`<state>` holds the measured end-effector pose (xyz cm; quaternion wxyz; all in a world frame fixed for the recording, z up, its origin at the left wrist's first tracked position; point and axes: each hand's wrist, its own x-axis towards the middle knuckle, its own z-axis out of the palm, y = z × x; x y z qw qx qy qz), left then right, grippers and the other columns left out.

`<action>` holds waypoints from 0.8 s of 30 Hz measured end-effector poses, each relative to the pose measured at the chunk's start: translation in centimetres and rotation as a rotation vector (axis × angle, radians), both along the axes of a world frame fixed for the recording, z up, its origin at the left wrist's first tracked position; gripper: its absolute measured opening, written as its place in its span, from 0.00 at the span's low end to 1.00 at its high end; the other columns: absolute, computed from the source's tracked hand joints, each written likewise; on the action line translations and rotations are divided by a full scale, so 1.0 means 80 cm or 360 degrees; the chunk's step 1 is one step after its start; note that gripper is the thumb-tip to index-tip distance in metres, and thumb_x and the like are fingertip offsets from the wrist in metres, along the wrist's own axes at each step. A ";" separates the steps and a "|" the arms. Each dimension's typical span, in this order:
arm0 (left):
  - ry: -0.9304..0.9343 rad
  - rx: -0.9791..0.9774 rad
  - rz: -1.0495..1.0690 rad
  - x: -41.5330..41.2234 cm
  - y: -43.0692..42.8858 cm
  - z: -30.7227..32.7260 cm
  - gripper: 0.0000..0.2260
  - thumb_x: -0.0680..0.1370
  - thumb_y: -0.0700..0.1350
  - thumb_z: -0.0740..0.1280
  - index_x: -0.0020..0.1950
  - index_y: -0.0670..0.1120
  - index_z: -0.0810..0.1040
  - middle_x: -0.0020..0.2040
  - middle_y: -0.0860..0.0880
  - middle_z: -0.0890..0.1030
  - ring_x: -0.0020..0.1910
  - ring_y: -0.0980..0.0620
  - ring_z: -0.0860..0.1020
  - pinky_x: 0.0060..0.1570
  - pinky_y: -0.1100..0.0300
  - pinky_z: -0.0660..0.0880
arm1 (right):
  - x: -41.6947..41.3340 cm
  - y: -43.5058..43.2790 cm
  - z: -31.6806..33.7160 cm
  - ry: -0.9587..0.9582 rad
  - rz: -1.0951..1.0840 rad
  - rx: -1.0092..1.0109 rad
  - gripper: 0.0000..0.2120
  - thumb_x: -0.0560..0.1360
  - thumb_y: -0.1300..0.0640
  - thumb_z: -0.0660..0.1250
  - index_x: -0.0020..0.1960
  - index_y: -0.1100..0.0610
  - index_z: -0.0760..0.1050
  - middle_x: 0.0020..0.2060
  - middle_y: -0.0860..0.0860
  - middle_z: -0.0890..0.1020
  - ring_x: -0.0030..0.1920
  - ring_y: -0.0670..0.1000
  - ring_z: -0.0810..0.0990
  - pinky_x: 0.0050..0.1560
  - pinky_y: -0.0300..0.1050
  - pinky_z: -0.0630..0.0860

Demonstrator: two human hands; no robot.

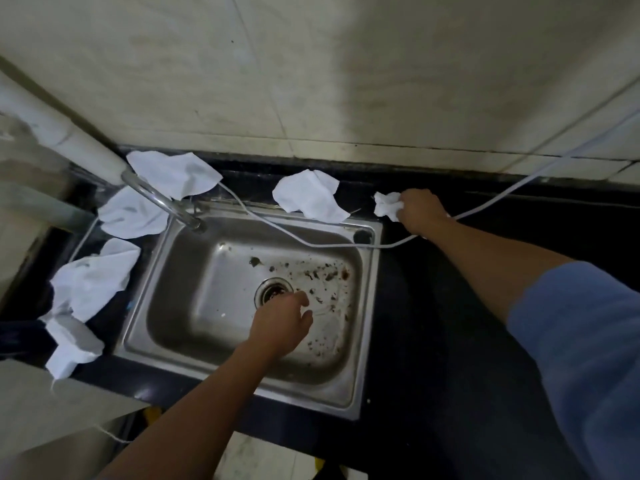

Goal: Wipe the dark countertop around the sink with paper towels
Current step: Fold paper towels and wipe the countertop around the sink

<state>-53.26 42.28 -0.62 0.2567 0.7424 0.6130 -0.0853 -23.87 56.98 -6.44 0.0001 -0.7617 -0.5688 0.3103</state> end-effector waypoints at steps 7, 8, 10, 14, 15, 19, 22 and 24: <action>-0.0080 0.0094 -0.0181 0.012 0.007 0.009 0.14 0.79 0.51 0.62 0.62 0.48 0.76 0.54 0.48 0.81 0.51 0.50 0.78 0.50 0.56 0.76 | -0.018 -0.050 0.099 0.0039 0.0168 0.0679 0.12 0.73 0.57 0.65 0.54 0.60 0.79 0.49 0.59 0.80 0.48 0.60 0.79 0.42 0.43 0.67; -0.0093 0.0113 -0.0223 0.013 0.008 0.011 0.14 0.79 0.51 0.62 0.61 0.48 0.76 0.54 0.48 0.81 0.50 0.50 0.79 0.50 0.56 0.76 | -0.020 -0.068 0.111 0.0016 0.0186 0.0719 0.12 0.73 0.57 0.65 0.54 0.60 0.78 0.50 0.59 0.80 0.49 0.59 0.78 0.43 0.44 0.68; -0.0130 0.0135 -0.0288 0.012 0.012 0.015 0.13 0.79 0.51 0.62 0.61 0.49 0.76 0.53 0.48 0.82 0.48 0.51 0.79 0.48 0.55 0.77 | -0.023 -0.113 0.131 0.0001 0.0204 0.0749 0.11 0.74 0.57 0.66 0.54 0.59 0.78 0.50 0.58 0.79 0.49 0.58 0.77 0.47 0.47 0.71; -0.0151 0.0184 -0.0447 0.017 0.012 0.013 0.13 0.78 0.52 0.62 0.60 0.49 0.76 0.52 0.48 0.82 0.50 0.49 0.78 0.48 0.56 0.75 | -0.018 -0.221 0.123 -0.0089 0.0190 0.0550 0.10 0.73 0.57 0.66 0.53 0.58 0.78 0.49 0.56 0.78 0.47 0.59 0.79 0.48 0.52 0.75; -0.0170 0.0186 -0.0491 0.021 0.009 0.011 0.13 0.78 0.52 0.62 0.60 0.48 0.76 0.52 0.48 0.81 0.50 0.49 0.78 0.47 0.56 0.74 | -0.014 -0.248 0.112 -0.0150 0.0168 0.0460 0.11 0.73 0.57 0.65 0.54 0.57 0.77 0.50 0.55 0.77 0.48 0.59 0.79 0.47 0.51 0.75; -0.0225 0.0090 -0.0626 0.046 -0.021 0.002 0.11 0.78 0.50 0.62 0.56 0.48 0.77 0.50 0.48 0.81 0.49 0.49 0.78 0.46 0.56 0.74 | -0.008 -0.351 0.074 -0.0290 0.0157 0.0112 0.13 0.78 0.57 0.61 0.61 0.57 0.75 0.58 0.54 0.75 0.57 0.55 0.77 0.53 0.46 0.70; -0.0225 0.0009 -0.0711 0.060 -0.046 -0.009 0.10 0.78 0.50 0.62 0.55 0.48 0.77 0.49 0.48 0.81 0.47 0.49 0.78 0.46 0.56 0.75 | -0.014 -0.418 0.041 -0.0131 0.0061 -0.0061 0.15 0.78 0.58 0.61 0.63 0.54 0.75 0.63 0.51 0.74 0.61 0.52 0.74 0.57 0.41 0.68; -0.0194 -0.0018 -0.0807 0.070 -0.060 -0.019 0.10 0.78 0.50 0.62 0.56 0.48 0.76 0.51 0.49 0.81 0.49 0.49 0.78 0.47 0.57 0.74 | -0.016 -0.452 0.028 0.0017 0.0015 -0.0112 0.19 0.75 0.55 0.63 0.66 0.49 0.73 0.66 0.46 0.72 0.61 0.50 0.75 0.57 0.40 0.70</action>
